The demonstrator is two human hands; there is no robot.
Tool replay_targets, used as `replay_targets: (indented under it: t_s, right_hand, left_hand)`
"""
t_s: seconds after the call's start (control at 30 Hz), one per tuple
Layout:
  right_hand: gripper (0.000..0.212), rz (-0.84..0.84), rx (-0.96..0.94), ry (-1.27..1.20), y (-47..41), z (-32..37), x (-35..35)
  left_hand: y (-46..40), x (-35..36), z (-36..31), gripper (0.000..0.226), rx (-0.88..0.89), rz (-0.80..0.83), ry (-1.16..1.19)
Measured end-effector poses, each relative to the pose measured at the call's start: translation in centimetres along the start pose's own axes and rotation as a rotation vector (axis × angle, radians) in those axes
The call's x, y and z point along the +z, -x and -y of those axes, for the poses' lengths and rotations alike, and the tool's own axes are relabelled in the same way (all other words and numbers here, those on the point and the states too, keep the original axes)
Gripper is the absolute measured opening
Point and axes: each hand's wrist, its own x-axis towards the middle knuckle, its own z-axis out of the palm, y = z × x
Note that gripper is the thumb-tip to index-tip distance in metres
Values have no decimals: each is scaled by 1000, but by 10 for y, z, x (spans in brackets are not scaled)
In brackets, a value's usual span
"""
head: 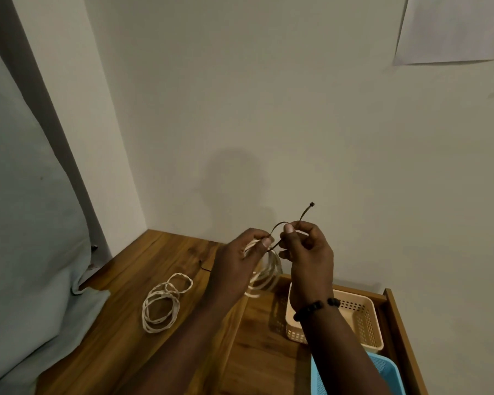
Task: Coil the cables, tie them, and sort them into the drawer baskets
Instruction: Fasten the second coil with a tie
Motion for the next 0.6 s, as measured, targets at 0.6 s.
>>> replay_targets:
  t_s: [0.6]
  right_hand:
    - [10, 263, -308, 468, -11, -5, -25]
  left_hand:
    - [-3, 6, -12, 25, 81, -32, -214]
